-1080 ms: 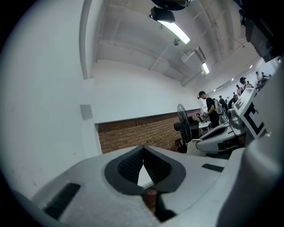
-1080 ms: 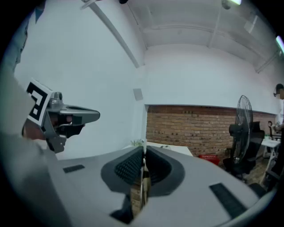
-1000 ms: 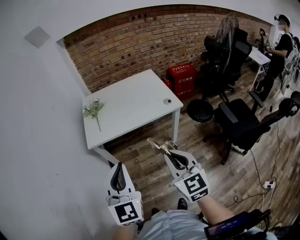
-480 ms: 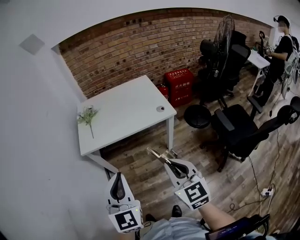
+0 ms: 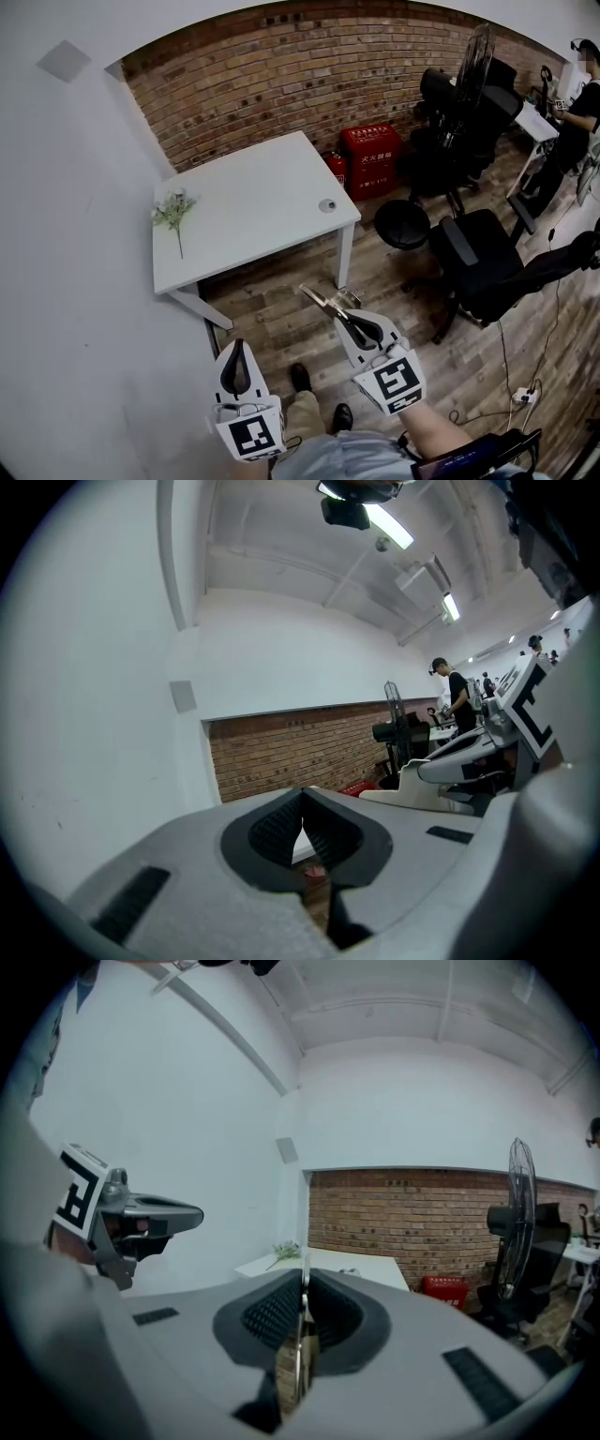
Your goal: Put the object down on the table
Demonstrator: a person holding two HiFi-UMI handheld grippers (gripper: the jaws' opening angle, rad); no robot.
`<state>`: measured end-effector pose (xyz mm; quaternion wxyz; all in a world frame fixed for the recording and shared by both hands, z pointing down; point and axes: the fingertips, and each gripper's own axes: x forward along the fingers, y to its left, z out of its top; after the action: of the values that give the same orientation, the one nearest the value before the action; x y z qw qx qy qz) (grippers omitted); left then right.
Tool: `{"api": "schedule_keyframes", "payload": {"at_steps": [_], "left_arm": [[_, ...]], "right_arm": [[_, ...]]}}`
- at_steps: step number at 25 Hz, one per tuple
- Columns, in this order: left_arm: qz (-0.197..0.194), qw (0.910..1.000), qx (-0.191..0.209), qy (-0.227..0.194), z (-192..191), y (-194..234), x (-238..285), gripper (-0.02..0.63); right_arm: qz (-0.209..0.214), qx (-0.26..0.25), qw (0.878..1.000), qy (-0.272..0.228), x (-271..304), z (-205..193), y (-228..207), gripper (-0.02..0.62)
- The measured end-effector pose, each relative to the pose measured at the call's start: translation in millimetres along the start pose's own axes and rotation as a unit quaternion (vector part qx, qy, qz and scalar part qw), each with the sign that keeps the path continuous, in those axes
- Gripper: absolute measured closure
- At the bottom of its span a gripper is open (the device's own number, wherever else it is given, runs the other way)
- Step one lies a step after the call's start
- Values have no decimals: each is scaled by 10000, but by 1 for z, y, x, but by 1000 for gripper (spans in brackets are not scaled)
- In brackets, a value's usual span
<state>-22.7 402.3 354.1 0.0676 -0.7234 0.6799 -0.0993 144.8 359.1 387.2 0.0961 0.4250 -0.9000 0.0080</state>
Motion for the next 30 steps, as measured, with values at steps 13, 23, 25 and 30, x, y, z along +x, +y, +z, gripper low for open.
{"api": "schedule_keyframes", "payload": {"at_steps": [13, 23, 25, 30], "left_arm": [[-13, 9997, -73, 212, -18, 55, 127, 597], [-46, 10000, -35, -48, -5, 127, 222, 597], [-73, 9999, -12, -151, -2, 137, 236, 597], [-226, 9994, -72, -249, 1, 147, 264, 597]], "right_arm": [[-41, 30, 10000, 74, 129, 0, -49, 566], [-177, -67, 9998, 41, 238, 43, -65, 566], [-190, -72, 9997, -95, 252, 52, -66, 566], [-332, -115, 9992, -179, 275, 65, -73, 566]]}}
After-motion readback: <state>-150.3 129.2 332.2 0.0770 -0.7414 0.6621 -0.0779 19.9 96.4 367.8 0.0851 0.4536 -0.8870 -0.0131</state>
